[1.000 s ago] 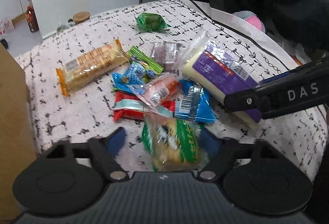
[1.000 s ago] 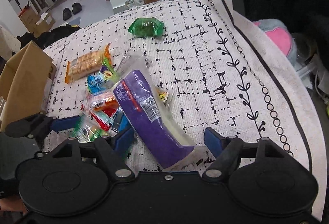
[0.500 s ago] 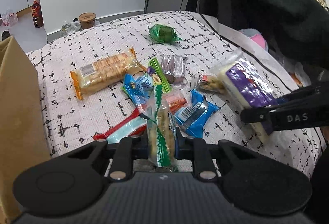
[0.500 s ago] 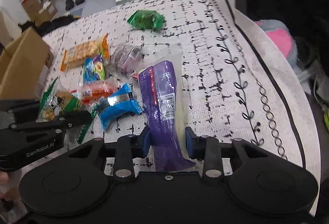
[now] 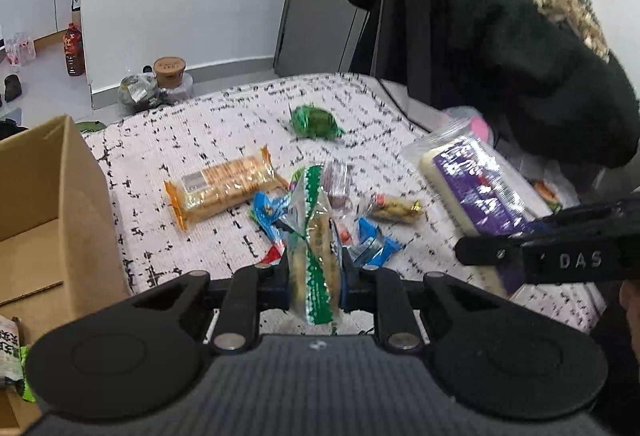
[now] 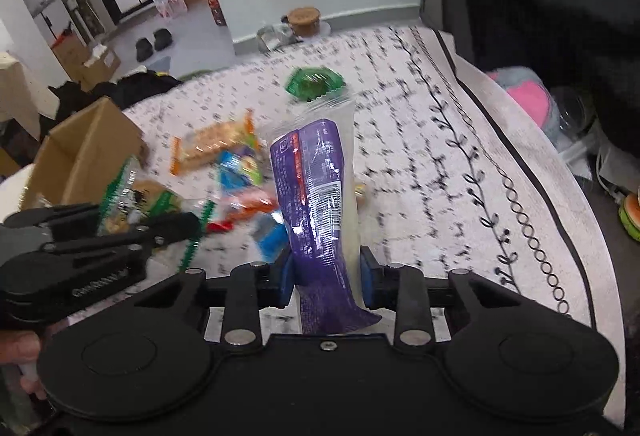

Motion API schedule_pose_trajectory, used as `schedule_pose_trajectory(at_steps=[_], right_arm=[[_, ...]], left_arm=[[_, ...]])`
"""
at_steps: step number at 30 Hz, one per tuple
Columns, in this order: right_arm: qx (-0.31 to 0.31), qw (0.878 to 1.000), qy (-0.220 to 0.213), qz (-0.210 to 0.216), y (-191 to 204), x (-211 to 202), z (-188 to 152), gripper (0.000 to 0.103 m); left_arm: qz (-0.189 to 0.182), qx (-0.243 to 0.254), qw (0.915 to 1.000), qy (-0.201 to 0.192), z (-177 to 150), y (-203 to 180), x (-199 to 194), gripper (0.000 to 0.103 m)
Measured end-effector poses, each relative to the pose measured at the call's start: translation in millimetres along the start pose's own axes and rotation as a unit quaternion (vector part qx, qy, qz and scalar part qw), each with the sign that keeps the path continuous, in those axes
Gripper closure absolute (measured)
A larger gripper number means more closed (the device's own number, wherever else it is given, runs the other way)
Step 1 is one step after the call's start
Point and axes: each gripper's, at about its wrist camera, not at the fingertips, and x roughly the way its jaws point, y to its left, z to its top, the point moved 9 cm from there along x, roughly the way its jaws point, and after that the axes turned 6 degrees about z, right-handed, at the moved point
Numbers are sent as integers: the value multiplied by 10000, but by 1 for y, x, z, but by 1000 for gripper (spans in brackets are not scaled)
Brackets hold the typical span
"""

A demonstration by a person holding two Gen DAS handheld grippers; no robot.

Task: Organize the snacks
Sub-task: 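Carry both packs over the box and open both tools to drop them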

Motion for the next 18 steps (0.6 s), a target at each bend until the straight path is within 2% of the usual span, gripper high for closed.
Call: schedule_pose_trajectory(at_steps=[6,18], right_arm=[[-65,9997,-205,125,34,-7,11,72],[-142,9974,-587,400,91,-4,25,72]], left_arm=[[-50,-118,9994,-323,15,16,-30,84],[64,-474,9969,-626,20,62,-78,84]])
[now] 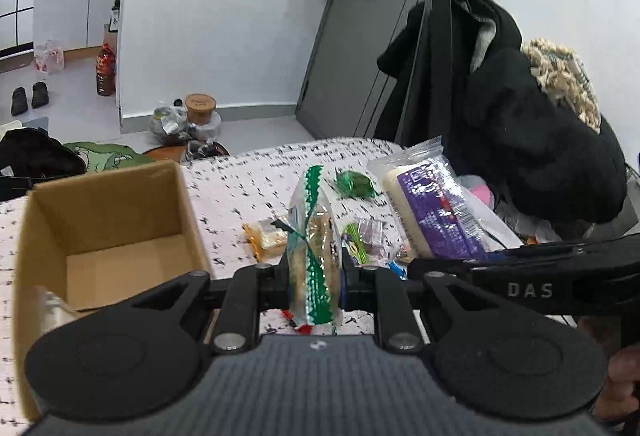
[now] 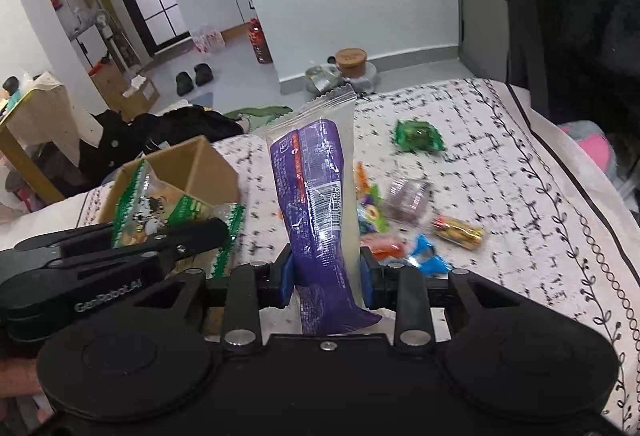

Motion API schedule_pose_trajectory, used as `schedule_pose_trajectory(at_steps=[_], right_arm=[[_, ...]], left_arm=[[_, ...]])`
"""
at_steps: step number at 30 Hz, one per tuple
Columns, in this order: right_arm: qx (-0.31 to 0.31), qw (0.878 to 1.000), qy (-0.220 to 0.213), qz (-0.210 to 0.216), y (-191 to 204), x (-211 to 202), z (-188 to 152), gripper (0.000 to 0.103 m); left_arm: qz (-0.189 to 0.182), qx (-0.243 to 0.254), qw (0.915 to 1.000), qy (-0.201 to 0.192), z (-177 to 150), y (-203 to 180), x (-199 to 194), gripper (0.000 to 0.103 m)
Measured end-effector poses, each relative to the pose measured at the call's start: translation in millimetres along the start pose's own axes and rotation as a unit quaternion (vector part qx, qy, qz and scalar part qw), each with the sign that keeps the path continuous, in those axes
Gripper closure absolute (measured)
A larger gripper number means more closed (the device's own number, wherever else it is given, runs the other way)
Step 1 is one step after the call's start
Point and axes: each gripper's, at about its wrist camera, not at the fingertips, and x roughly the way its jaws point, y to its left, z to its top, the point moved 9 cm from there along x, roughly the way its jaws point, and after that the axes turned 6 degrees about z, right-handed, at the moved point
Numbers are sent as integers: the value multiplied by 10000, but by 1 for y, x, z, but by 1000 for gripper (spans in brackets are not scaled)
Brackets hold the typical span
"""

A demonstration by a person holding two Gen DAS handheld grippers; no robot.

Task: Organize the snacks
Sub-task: 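Carry both packs over the box and open both tools to drop them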

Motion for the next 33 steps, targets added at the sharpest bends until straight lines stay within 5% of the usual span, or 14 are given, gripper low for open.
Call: schedule_pose_trajectory(at_steps=[18,33], right_arm=[[-252,9990,-146,341,74,9,11,72],[-448,9973,-11,586,121,42,21,71]], left_arm=[[509,-465,9969,-388,22,81,-49,84],[795,-851,9922,-436,25,139,-48,84]])
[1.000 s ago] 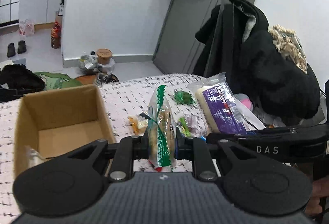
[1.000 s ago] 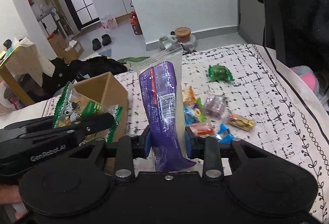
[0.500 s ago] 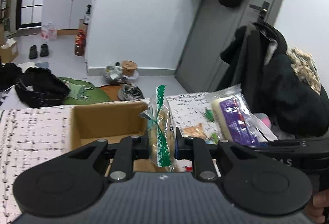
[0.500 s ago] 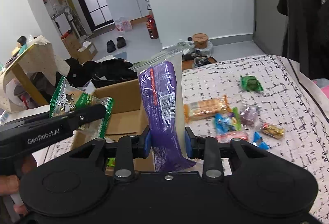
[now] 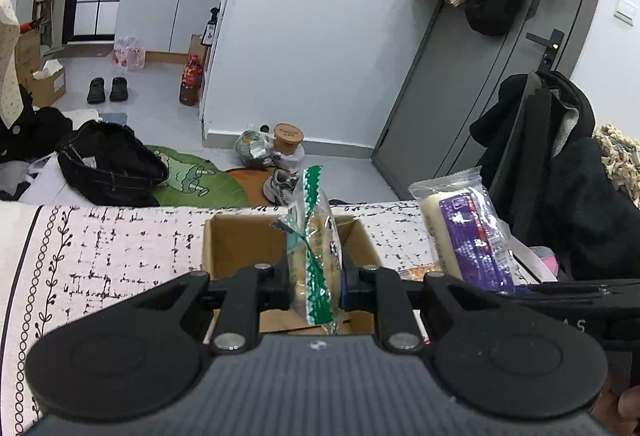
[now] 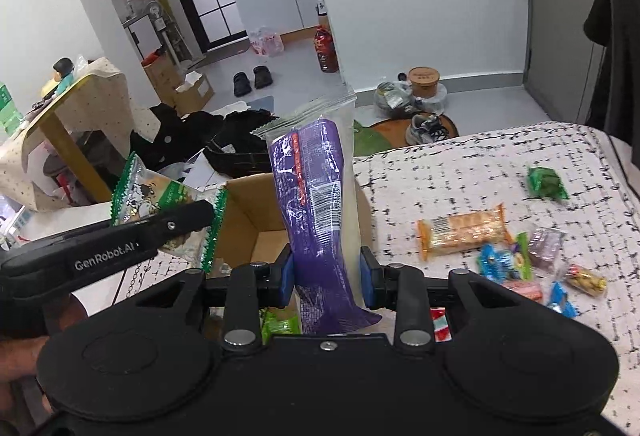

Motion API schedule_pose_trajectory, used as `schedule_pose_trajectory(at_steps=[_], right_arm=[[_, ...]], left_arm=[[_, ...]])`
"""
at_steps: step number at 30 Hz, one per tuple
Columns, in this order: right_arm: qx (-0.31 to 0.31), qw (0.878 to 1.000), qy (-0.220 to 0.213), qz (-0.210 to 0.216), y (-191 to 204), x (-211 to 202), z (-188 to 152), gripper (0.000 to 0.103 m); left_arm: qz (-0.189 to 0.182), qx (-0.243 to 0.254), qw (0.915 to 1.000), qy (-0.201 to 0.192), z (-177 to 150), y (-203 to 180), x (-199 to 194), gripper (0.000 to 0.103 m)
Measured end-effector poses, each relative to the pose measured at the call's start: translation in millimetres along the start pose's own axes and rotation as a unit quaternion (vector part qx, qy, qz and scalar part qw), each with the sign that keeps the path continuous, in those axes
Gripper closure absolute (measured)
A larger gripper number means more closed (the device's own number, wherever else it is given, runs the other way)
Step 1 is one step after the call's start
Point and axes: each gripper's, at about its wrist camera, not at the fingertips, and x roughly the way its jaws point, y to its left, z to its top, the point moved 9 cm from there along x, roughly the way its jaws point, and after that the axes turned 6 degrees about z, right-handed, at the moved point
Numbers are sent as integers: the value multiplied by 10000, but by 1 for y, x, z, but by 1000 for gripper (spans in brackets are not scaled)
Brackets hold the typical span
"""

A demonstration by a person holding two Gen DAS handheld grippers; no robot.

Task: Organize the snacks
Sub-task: 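Carry both packs over the box and open both tools to drop them, then move both tools back over the remaining snacks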

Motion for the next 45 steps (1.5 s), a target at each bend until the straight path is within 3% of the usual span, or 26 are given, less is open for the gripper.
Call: schedule_pose_trajectory(at_steps=[10,13,15,19,23,26,29,33,45], right_arm=[[109,9995,261,-101,4,35,-10,70],[25,9994,236,-255,4,36,-11,59],[8,9996,153,-225,5,31,-11,45],[52,9993,174,-331,0,23,-13,38],[183,9986,53,-488,-13,14,-11,13],[311,9981,-4,-532,-24,6,-10,8],[325,9978,-36,-577,-32,3,-12,4],[346,9968,-78,-710,-44,-3,-15,0],[465,9956,-96,-802,-80,-30,-25,0]], left_arm=[[-44,-255,9996,97,-10,9,12,84],[-30,-301,9994,154,-14,9,15,84],[-23,-282,9994,214,-18,8,17,84],[-37,-163,9993,331,-24,1,18,84],[-37,-54,9995,313,-24,-6,19,74],[136,-107,9994,297,-22,-4,21,44],[313,-154,9992,200,-19,-4,18,29],[429,-51,9989,164,-18,-15,18,24],[373,91,9974,605,-41,-45,20,14]])
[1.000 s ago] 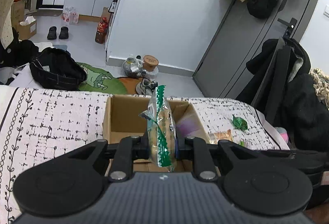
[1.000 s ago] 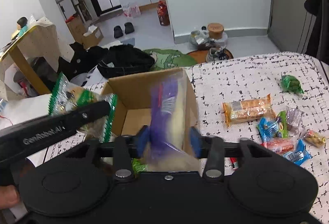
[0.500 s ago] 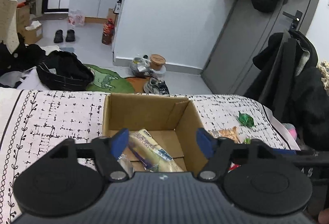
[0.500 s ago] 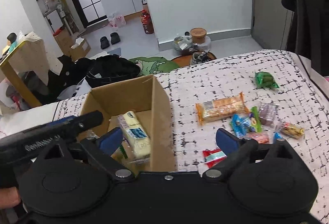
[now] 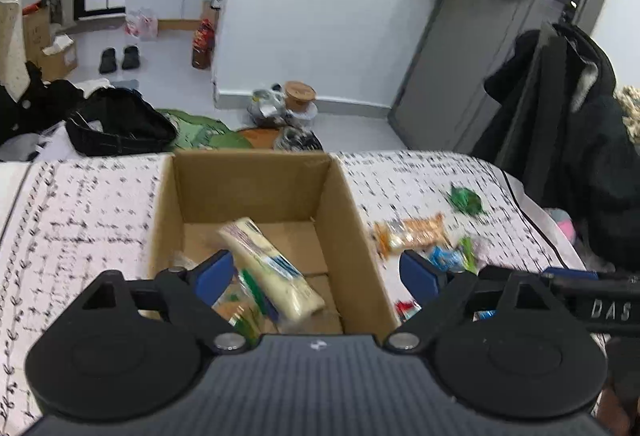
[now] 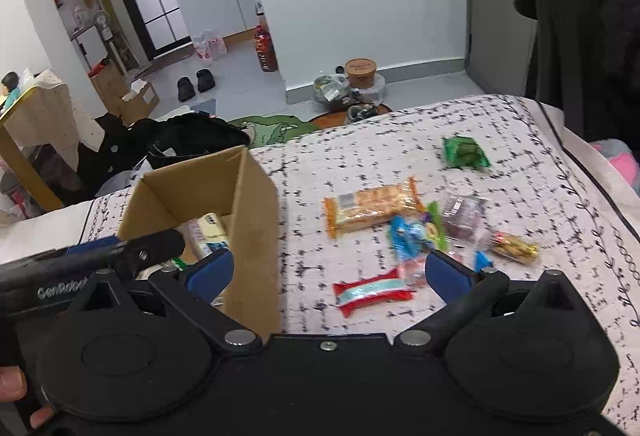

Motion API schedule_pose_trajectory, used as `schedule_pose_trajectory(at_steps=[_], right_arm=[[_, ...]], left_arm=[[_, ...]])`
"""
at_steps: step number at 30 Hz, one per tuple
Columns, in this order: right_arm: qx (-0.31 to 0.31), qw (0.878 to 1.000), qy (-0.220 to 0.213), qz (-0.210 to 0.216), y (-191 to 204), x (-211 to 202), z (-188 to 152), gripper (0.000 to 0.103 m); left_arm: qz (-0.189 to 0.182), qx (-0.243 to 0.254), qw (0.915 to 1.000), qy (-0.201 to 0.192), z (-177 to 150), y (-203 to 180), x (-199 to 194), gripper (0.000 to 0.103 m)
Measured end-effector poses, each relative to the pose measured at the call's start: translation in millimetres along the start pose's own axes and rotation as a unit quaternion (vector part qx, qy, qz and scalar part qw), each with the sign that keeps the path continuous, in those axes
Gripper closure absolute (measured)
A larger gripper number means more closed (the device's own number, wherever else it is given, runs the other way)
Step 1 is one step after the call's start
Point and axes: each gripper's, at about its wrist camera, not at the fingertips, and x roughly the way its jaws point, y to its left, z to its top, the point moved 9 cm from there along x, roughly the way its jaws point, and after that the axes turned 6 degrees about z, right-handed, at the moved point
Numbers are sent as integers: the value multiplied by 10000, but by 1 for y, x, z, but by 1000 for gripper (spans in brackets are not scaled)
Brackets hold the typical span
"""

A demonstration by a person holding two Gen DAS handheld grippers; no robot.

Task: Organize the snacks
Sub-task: 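Move both tools back over the remaining snacks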

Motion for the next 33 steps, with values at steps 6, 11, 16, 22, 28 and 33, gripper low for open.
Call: schedule_pose_trajectory(at_steps=[6,11,16,22,28,33], right_arm=[[188,9997,9,-184,-32,-10,-7,0],[226,9993,-6,-306,-56,-18,-10,0],[284,9984,-1,-488,-77,-24,-13,0],[478,9970,51,-600,-105,-26,-16,0],[419,9975,101,-557,-121,-24,-15,0],[594,9973,249,-343,-134,-19,-18,0]], left_arm=[[-12,124,9999,57,-7,-18,2,7],[-147,334,9993,42,-7,-40,1,0],[-265,468,9985,111,-10,-58,4,0],[-389,633,9971,154,-12,-80,10,0],[-577,839,9942,357,-18,-104,19,0],[-619,1024,9922,354,-19,-119,27,1]])
